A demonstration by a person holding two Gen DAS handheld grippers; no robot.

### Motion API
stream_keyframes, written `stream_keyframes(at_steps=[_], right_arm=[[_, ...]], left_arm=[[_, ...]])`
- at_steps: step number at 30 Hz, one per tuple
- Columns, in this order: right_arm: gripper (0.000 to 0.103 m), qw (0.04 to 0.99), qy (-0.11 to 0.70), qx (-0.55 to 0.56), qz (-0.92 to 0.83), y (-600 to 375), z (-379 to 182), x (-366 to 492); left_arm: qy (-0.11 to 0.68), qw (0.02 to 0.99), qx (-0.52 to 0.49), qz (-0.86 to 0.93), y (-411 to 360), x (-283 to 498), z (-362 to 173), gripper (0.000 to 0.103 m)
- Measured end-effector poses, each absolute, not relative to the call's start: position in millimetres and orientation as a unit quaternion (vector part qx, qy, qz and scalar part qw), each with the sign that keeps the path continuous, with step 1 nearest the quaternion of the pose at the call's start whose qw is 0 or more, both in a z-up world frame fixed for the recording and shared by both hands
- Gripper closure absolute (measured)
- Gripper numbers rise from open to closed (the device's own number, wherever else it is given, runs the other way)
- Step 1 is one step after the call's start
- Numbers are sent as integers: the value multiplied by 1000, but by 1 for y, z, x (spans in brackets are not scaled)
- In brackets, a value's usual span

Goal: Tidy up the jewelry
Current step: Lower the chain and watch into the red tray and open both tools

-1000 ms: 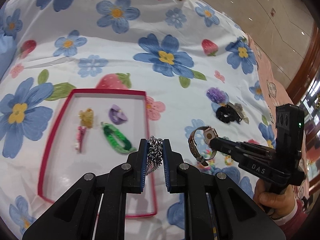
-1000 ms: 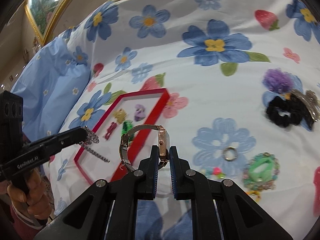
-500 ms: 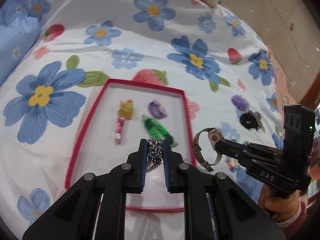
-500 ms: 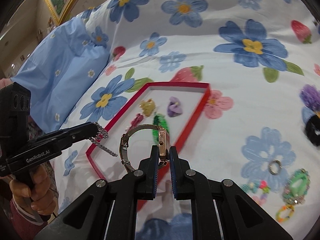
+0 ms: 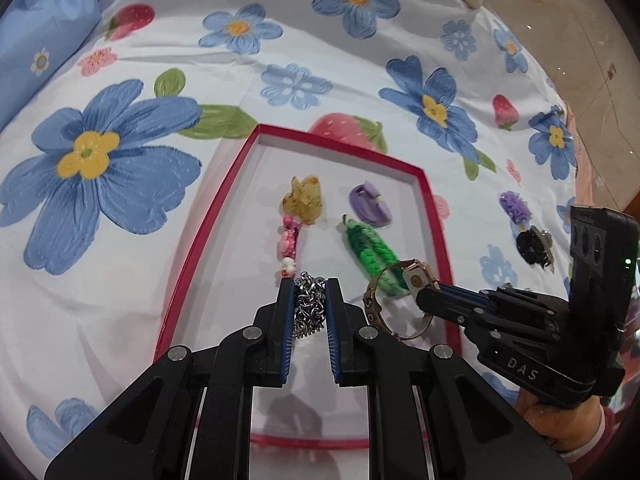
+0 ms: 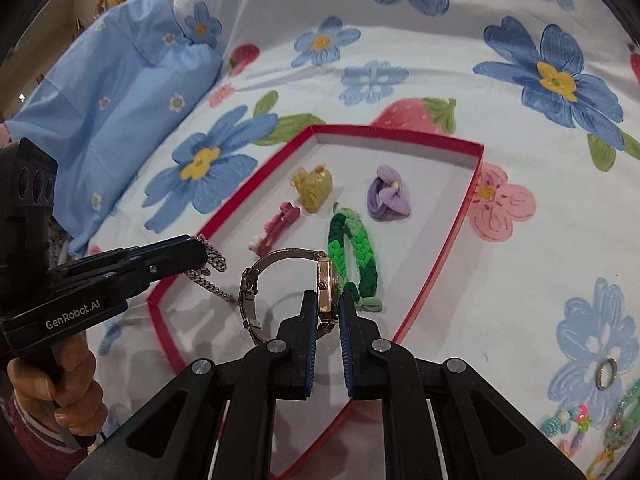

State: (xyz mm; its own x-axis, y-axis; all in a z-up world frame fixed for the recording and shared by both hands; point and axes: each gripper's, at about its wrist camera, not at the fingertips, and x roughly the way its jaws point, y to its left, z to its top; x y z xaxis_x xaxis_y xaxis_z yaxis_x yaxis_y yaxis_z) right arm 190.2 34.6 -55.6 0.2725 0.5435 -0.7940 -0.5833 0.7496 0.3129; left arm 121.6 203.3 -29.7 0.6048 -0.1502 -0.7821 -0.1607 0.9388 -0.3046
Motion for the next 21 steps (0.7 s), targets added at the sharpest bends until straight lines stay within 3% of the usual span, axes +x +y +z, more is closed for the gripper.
stream_keyframes(at_steps=[21], right_arm=[[92, 783, 507, -88, 349, 63, -73, 194]], left_arm=[[482, 860, -163, 29, 212, 136, -70, 90]])
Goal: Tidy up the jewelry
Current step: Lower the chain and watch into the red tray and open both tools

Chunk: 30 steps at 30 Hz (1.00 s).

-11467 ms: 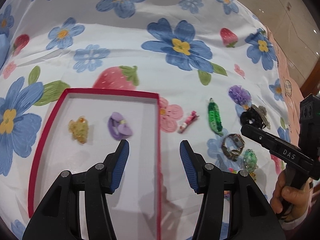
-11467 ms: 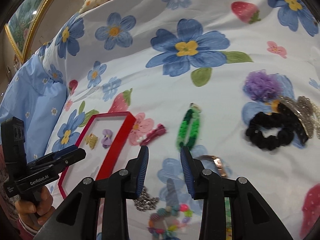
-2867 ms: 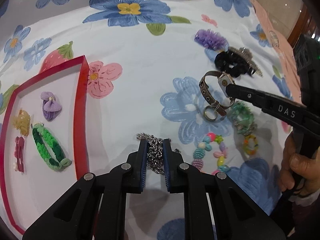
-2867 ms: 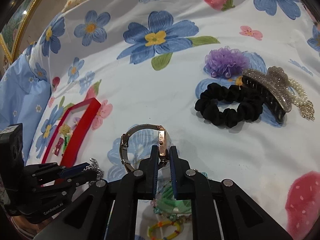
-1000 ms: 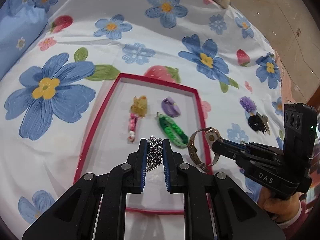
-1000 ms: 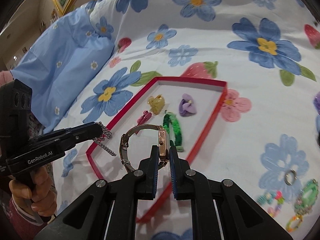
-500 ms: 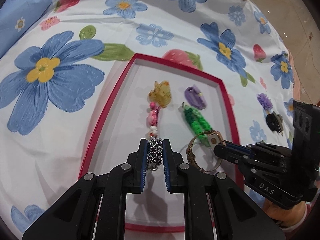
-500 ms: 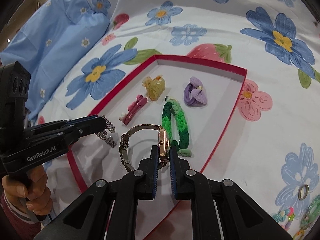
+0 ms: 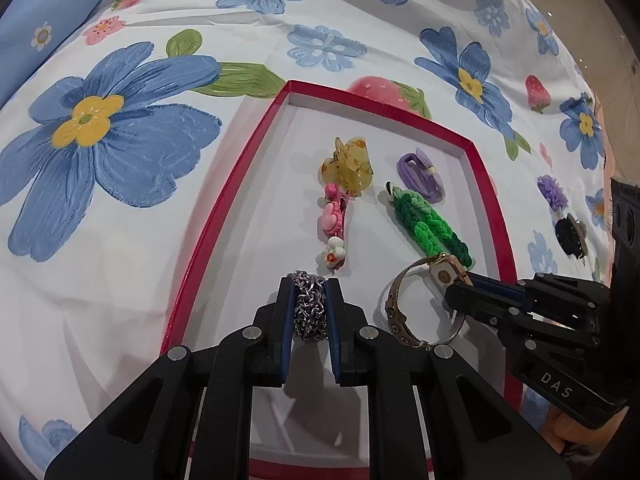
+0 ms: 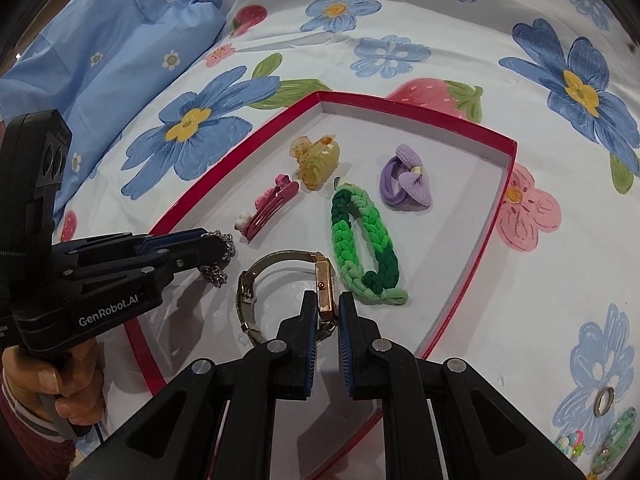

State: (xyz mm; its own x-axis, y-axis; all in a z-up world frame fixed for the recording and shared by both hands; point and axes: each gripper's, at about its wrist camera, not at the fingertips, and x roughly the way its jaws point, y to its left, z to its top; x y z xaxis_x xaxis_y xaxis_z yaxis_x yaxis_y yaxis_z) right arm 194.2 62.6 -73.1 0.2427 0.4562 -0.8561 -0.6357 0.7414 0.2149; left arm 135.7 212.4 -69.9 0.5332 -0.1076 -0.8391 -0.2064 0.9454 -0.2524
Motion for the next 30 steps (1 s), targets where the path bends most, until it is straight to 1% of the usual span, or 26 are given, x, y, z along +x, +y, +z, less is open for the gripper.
stream_keyframes(at_steps=[10, 12, 13, 14, 16, 17, 21, 23, 25, 27, 30], right_arm=[[87, 782, 509, -71, 353, 62, -74, 195], [86, 782, 509, -67, 353, 61, -73, 194], [85, 784, 508, -64, 352, 59, -72, 194], [80, 785, 506, -59, 352, 58, -71, 194], [77, 786, 503, -49, 355, 54, -67, 193], [76, 789, 500, -44, 354, 51, -65, 193], [74, 797, 489, -22, 353, 40, -54, 191], [70, 803, 480, -8, 353, 31, -46, 188], [66, 809, 471, 6, 352, 21, -39, 184], [64, 814, 463, 18, 350, 11, -33, 181], [57, 823, 450, 39, 344, -9, -25, 176]], left_arm=[[488, 858, -155, 35, 211, 138, -72, 89], [490, 857, -156, 38, 212, 138, -72, 87], [491, 856, -156, 41, 212, 138, -72, 83], [491, 856, -156, 43, 212, 138, -71, 81], [490, 857, -154, 45, 212, 137, -70, 77], [489, 857, -153, 45, 211, 137, -69, 73], [487, 859, -149, 48, 208, 133, -63, 66], [485, 860, -149, 50, 206, 131, -61, 58], [483, 862, -145, 54, 203, 128, -57, 56], [480, 863, -145, 53, 200, 125, -53, 52], [468, 869, -158, 44, 196, 118, -43, 40]])
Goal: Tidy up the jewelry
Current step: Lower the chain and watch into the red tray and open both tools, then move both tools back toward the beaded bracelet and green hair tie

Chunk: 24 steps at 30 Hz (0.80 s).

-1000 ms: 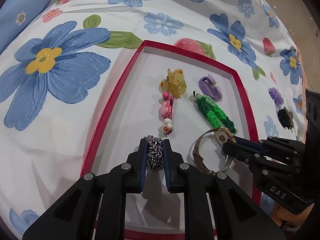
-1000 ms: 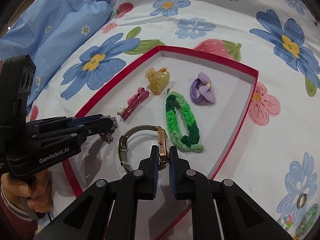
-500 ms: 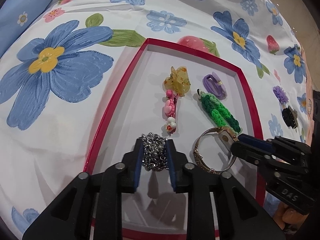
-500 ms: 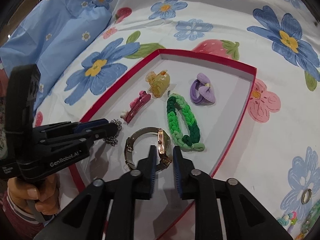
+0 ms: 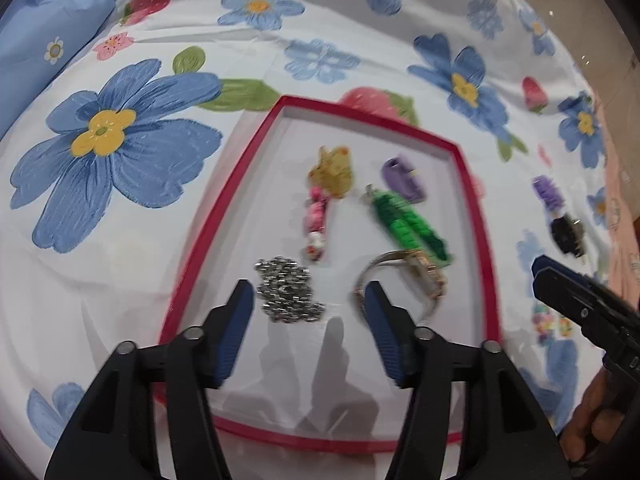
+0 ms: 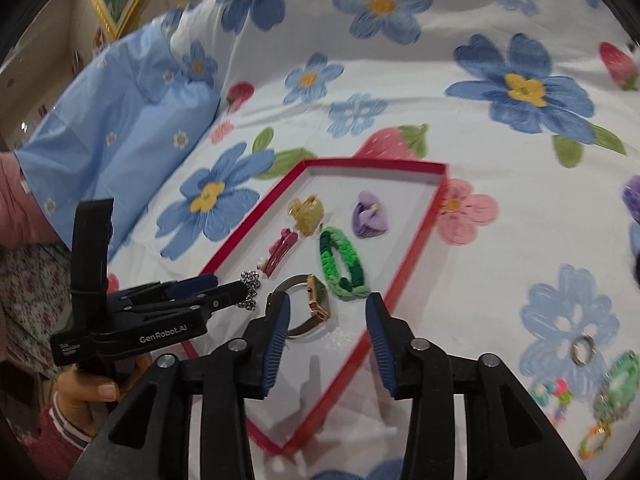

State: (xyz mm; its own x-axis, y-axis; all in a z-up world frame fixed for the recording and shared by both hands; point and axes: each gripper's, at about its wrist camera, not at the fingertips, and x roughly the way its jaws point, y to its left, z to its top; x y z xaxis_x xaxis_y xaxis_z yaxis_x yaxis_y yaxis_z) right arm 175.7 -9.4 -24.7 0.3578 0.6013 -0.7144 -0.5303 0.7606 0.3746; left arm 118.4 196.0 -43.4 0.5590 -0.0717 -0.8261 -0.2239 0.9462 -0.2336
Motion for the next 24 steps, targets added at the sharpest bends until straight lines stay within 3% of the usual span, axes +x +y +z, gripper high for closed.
stream_keyframes(at_steps=[2, 24], right_arm=[[52, 829, 444, 55, 336, -26, -20, 173], [49, 875, 418, 137, 203, -201, -8, 138]], left_arm=[[459, 872, -164, 41, 192, 115, -37, 34], [452, 881, -125, -55, 84, 97, -1, 30]])
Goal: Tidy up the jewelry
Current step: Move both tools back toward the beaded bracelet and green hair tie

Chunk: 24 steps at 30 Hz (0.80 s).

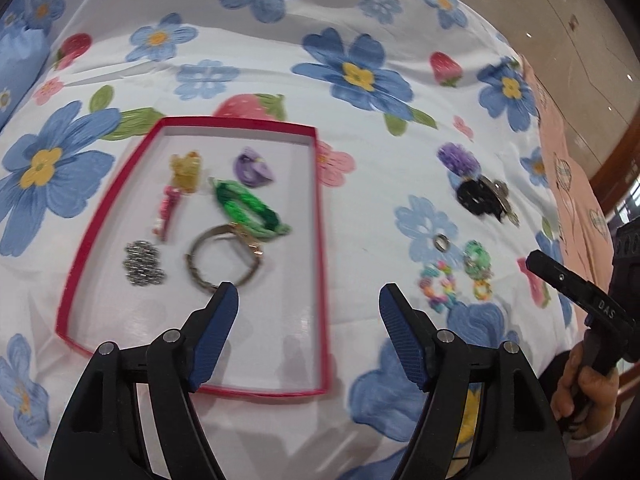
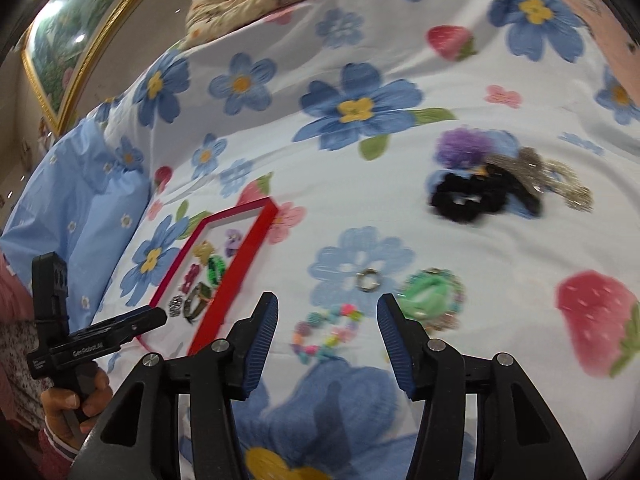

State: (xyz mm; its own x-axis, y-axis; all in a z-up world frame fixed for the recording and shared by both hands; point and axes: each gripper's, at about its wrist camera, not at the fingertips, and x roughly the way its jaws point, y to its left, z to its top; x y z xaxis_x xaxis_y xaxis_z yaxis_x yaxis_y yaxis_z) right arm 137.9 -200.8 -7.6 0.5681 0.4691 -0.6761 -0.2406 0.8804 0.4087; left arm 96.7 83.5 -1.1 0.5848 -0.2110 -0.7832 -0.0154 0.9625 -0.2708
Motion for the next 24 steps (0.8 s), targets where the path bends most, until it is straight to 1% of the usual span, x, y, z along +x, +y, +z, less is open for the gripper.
stream_keyframes(at_steps=[13, 24], right_arm=[[49, 879, 426, 156, 148, -257, -27, 124], [51, 875, 436, 130, 168, -242, -37, 138]], left_arm=[[471, 873, -81, -95, 24, 109, -8, 30], [497, 860, -51, -108, -8, 132, -30, 30]])
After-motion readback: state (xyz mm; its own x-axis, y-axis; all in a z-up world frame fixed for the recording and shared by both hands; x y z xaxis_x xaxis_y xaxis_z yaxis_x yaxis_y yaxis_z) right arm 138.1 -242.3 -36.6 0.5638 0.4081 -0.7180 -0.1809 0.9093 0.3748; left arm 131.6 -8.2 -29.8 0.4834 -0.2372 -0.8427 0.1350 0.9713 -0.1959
